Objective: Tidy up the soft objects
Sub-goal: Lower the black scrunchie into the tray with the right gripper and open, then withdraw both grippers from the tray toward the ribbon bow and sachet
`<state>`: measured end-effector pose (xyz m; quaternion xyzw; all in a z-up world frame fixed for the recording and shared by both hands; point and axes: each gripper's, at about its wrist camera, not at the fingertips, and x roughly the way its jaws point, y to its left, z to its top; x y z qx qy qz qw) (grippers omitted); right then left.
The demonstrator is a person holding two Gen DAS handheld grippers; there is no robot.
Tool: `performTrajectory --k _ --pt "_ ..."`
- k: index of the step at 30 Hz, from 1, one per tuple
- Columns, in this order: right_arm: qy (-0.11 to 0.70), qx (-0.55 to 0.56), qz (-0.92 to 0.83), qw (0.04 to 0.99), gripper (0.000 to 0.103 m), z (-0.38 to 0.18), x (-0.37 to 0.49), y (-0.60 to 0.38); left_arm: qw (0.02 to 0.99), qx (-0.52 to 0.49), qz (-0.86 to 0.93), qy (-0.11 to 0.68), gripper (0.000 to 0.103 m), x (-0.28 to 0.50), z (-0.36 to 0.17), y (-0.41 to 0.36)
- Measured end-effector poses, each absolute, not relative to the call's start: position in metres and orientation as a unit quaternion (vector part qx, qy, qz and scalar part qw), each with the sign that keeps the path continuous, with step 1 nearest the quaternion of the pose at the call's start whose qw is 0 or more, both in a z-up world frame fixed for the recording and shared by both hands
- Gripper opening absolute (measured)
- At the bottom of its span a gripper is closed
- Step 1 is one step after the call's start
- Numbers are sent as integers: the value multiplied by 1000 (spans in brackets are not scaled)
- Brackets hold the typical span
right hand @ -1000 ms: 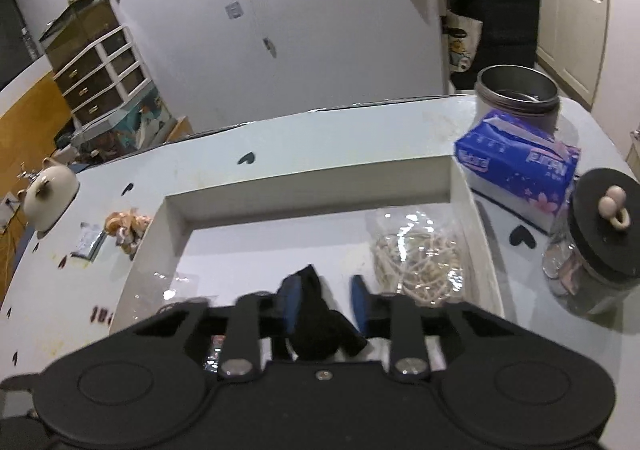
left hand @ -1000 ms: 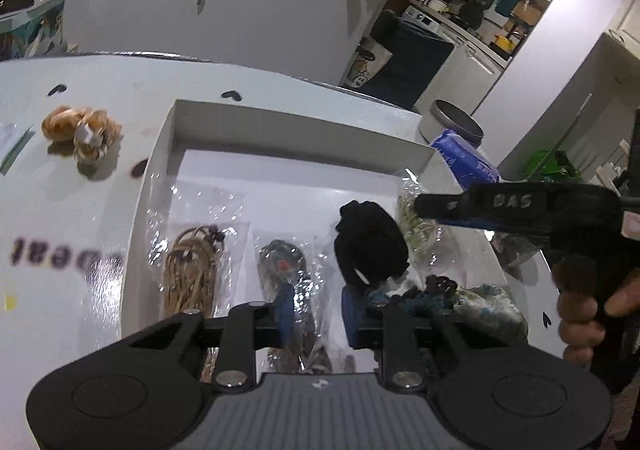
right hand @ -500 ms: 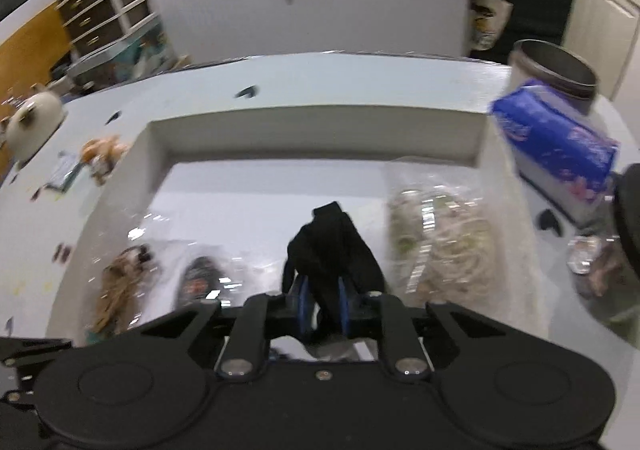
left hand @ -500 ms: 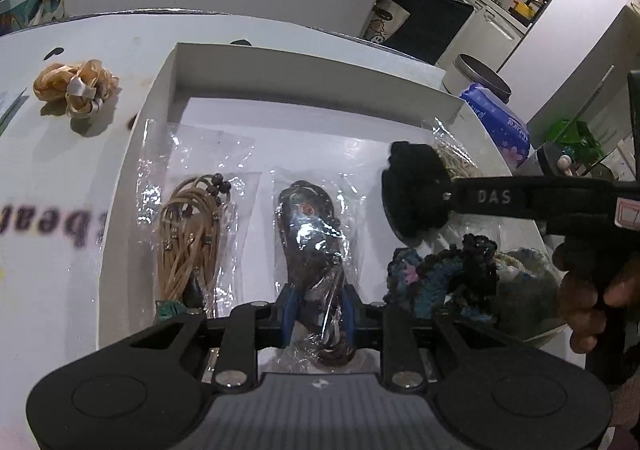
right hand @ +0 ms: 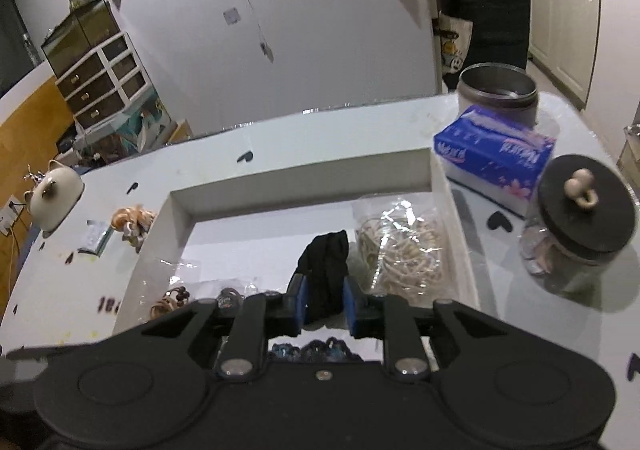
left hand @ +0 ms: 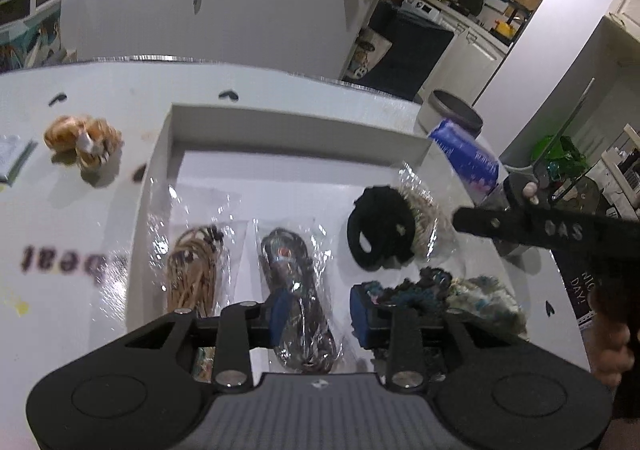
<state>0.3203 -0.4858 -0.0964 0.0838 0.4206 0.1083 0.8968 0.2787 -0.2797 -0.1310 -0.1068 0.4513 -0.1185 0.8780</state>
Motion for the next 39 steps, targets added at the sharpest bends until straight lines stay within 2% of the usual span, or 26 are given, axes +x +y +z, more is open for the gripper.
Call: performTrajectory --k 5,8,11,13,17,19,24,27,39 --pt "402 79 107 906 27 -80 299 -493 889 -97 -116 432 43 272 -112 -278" --pt "390 73 107 912 32 -72 286 -494 895 -91 -113 422 51 267 -102 -277" --pt "380 66 103 917 47 -66 273 -496 900 -87 -111 413 64 260 -95 -275" --pt "374 56 97 921 59 -63 264 -496 902 -84 -108 409 78 256 -91 -274" --pt "365 45 87 926 72 -61 248 -498 908 -74 -97 400 94 248 -85 -272" --pt "361 49 79 928 87 -61 241 -501 910 -71 -92 398 103 244 -83 -270" --pt "351 42 56 934 100 -59 229 -505 913 -66 -77 396 103 236 -82 -264" --pt "348 38 43 936 103 -59 224 -506 916 -64 -76 389 103 232 -81 -262" --pt "340 16 34 940 103 -63 212 -492 921 -55 -83 377 103 223 -79 -247"
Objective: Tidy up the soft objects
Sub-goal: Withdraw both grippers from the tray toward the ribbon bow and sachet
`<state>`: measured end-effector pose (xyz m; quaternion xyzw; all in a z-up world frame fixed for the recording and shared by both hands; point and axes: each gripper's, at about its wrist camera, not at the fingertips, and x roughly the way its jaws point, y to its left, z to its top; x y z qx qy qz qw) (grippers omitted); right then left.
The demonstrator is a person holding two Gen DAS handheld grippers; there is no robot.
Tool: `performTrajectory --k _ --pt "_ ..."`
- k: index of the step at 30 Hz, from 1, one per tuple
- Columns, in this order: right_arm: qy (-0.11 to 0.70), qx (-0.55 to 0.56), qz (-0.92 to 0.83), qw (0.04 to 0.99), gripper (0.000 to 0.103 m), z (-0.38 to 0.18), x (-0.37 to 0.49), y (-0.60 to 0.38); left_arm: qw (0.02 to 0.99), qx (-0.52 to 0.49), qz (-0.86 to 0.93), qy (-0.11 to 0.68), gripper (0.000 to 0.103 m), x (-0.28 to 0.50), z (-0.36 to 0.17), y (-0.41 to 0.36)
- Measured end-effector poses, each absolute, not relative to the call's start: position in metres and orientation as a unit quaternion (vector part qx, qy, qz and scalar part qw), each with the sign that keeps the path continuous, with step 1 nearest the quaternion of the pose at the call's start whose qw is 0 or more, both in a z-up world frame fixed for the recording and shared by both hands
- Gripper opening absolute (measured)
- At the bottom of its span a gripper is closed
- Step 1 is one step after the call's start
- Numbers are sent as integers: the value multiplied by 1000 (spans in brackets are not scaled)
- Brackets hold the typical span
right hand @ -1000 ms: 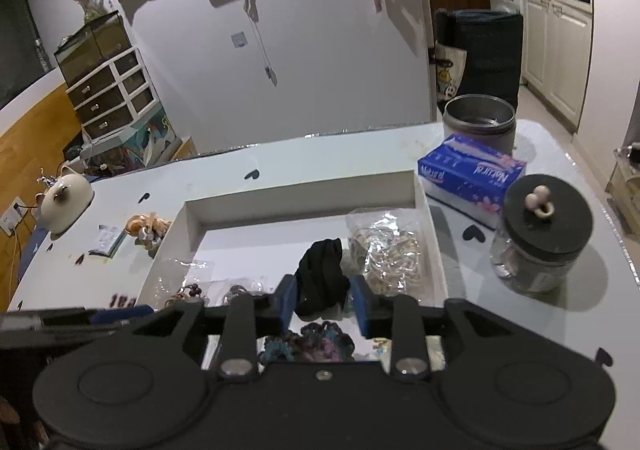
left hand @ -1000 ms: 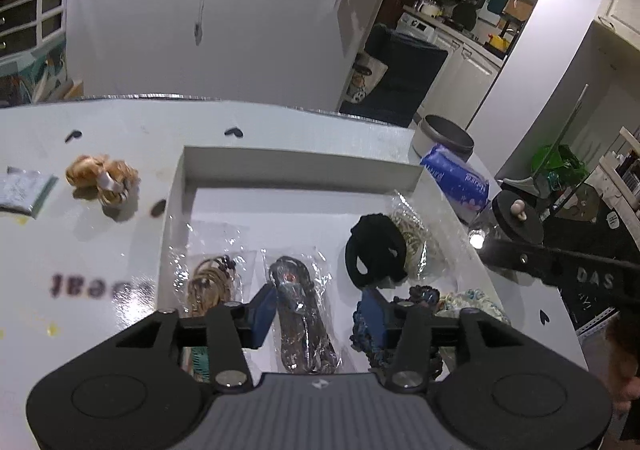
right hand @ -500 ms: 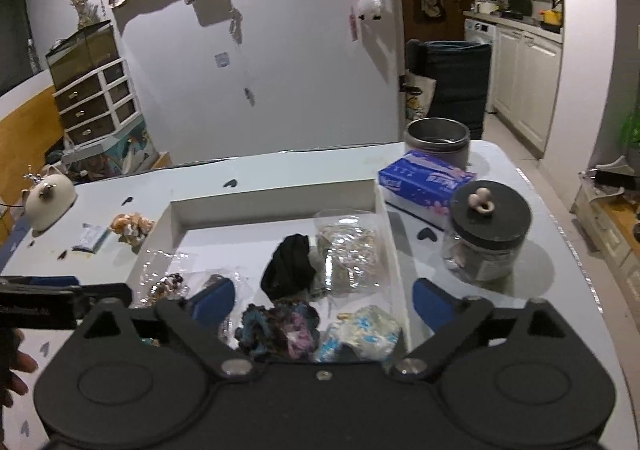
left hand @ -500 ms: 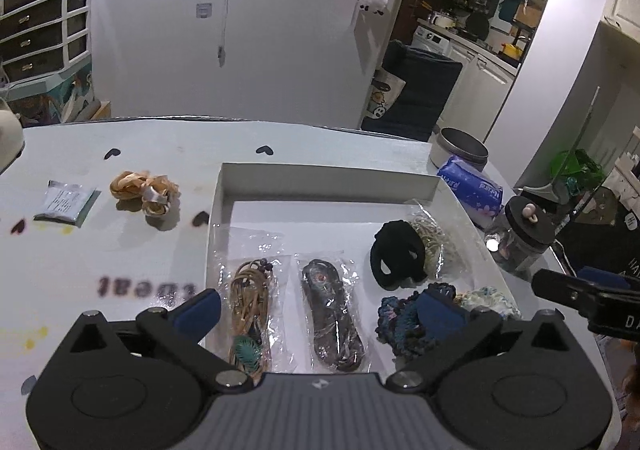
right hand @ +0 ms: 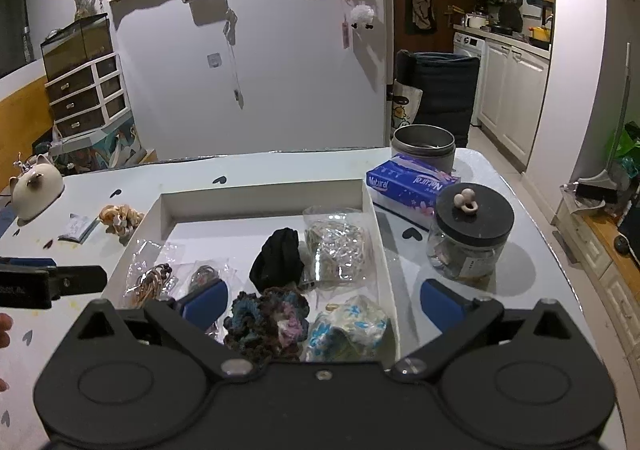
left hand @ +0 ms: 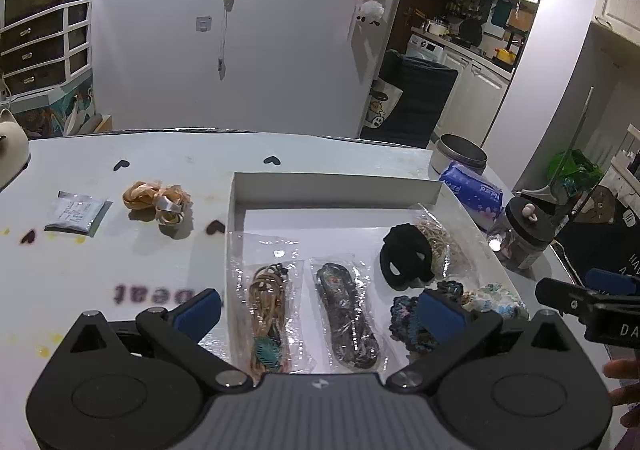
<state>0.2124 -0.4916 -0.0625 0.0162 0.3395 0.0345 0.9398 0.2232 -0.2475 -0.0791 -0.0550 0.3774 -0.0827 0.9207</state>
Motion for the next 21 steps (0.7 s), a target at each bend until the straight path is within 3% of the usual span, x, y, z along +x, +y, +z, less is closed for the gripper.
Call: performTrajectory --k 21 --pt "346 25 -7 938 103 -63 210 -396 923 -53 -87 372 103 229 -72 -139"
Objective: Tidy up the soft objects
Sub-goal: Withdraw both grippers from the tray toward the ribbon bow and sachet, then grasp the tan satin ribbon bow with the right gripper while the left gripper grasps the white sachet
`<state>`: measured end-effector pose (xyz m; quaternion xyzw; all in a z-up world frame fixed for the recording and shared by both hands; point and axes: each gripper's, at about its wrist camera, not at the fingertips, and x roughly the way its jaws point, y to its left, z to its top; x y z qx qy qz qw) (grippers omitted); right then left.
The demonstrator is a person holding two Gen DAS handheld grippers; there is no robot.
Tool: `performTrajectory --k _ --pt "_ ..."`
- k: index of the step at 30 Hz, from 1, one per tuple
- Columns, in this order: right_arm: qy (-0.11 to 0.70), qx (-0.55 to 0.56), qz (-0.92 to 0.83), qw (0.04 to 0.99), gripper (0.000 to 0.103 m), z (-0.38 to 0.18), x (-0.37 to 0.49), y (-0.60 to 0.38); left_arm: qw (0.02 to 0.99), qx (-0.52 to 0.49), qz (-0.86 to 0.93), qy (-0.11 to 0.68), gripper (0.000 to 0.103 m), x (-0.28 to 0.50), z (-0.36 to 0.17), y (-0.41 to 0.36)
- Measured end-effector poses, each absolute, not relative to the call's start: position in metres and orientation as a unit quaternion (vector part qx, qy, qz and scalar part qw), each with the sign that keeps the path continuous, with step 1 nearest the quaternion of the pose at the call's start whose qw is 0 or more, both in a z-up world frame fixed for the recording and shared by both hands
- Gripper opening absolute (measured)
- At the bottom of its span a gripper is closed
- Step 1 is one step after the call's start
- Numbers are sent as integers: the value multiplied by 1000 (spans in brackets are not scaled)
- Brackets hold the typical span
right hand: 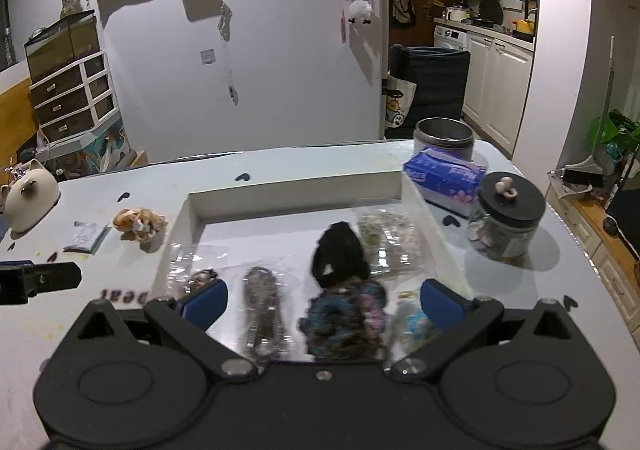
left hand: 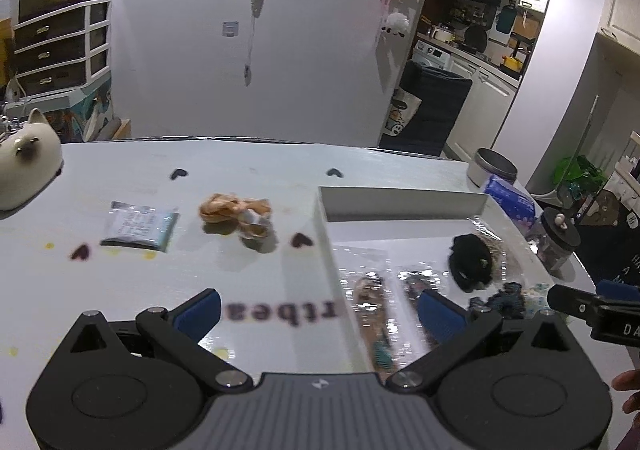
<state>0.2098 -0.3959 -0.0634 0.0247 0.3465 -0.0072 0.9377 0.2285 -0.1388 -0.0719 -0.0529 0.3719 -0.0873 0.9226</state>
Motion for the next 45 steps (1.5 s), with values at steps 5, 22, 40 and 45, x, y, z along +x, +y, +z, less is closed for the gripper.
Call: performTrajectory --k 5,22,40,45 --pt "345 26 -7 938 103 -63 213 -365 923 -56 -83 371 103 231 -73 -105" --pt "343 40 -9 938 103 -58 239 -266 923 -51 -80 372 103 263 -87 -4" --pt "362 31 22 931 103 -59 313 -205 913 -39 -51 402 103 370 -144 31" --pt "367 36 34 929 103 -64 333 -192 916 -17 -34 400 103 391 -158 28"
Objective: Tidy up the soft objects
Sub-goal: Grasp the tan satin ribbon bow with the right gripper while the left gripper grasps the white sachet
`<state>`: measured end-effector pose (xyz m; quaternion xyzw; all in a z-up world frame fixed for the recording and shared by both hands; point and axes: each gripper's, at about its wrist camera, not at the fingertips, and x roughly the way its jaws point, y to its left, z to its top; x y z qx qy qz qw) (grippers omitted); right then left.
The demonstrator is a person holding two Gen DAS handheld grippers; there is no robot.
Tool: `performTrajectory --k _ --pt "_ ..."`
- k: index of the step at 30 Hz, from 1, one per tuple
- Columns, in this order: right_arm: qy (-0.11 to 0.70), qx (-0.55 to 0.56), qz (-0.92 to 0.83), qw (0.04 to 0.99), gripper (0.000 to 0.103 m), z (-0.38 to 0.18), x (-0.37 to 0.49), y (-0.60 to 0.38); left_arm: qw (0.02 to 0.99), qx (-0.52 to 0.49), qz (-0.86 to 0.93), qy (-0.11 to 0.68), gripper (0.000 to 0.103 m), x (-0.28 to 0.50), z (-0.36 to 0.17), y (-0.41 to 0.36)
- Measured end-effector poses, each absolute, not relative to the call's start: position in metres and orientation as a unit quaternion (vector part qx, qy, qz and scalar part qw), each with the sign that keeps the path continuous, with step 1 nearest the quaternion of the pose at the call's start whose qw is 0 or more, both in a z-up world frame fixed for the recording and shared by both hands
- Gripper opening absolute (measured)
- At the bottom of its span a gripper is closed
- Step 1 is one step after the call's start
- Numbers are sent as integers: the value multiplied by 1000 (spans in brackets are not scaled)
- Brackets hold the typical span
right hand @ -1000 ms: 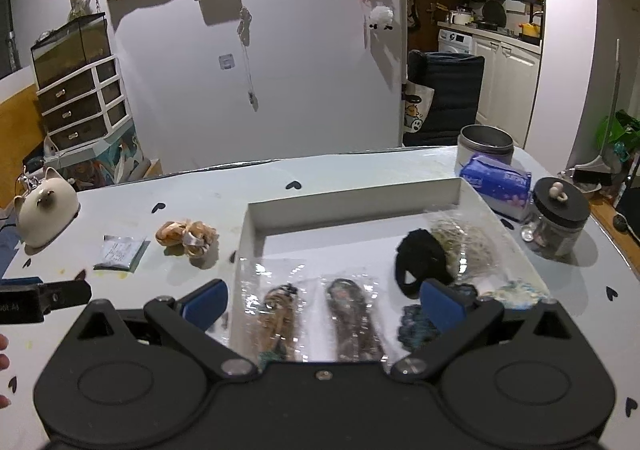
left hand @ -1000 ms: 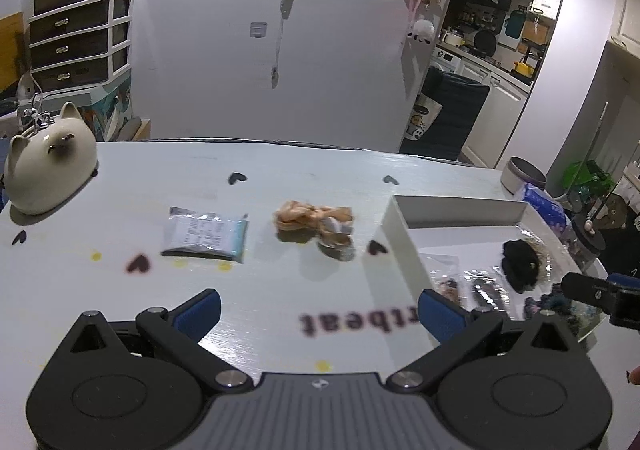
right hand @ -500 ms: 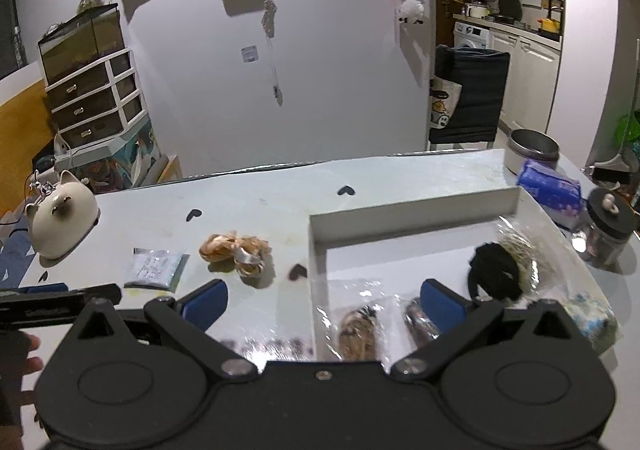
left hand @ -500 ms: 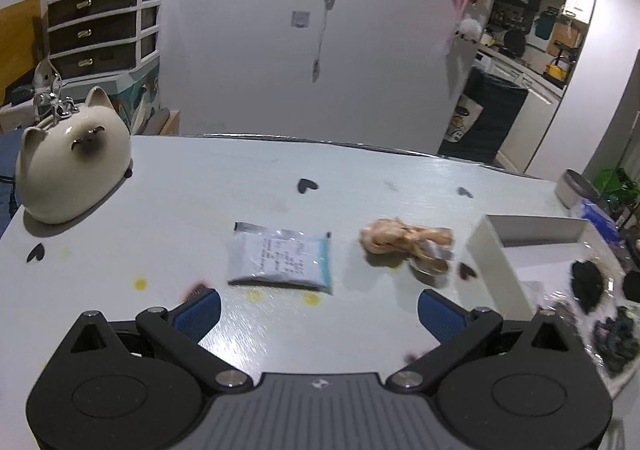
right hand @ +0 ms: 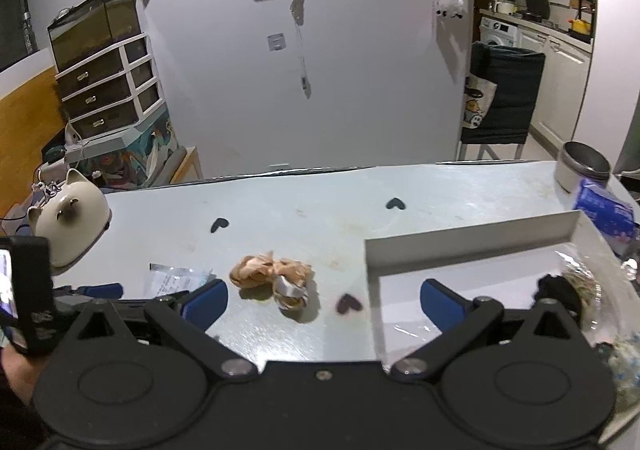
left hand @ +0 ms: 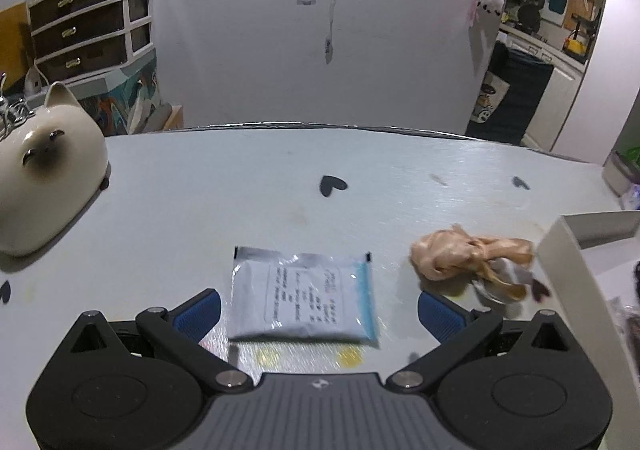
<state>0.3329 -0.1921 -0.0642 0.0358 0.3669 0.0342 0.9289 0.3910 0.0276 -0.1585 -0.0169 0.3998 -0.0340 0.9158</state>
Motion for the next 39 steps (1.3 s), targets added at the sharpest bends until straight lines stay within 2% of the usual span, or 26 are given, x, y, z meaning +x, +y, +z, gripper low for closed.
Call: performTrajectory --k 10,23,26,28,32,33,35,36,39 --pt "382 66 52 920 103 -80 376 -165 907 -12 -24 419 103 418 -188 29" --pt "458 135 24 878 103 -130 432 -134 916 15 -4 401 103 414 -196 40" --pt "470 138 0 872 103 -143 447 -131 914 14 -8 405 100 417 -195 40" --pt "471 121 -10 874 103 -148 455 -126 916 12 -6 401 92 418 -196 41" --pt "487 86 -15 869 103 -161 468 -117 919 10 -4 394 85 417 -194 41" --pt "491 84 -17 867 103 -164 470 -117 919 10 -3 394 81 417 -193 42" --pt "498 92 -21 862 92 -169 470 -120 920 8 -1 393 78 416 -191 43" --pt "501 101 -21 859 84 -171 469 -123 920 5 -1 393 77 415 -191 45" --pt "505 115 -18 855 78 -173 466 -128 919 0 -11 393 74 413 -189 49"
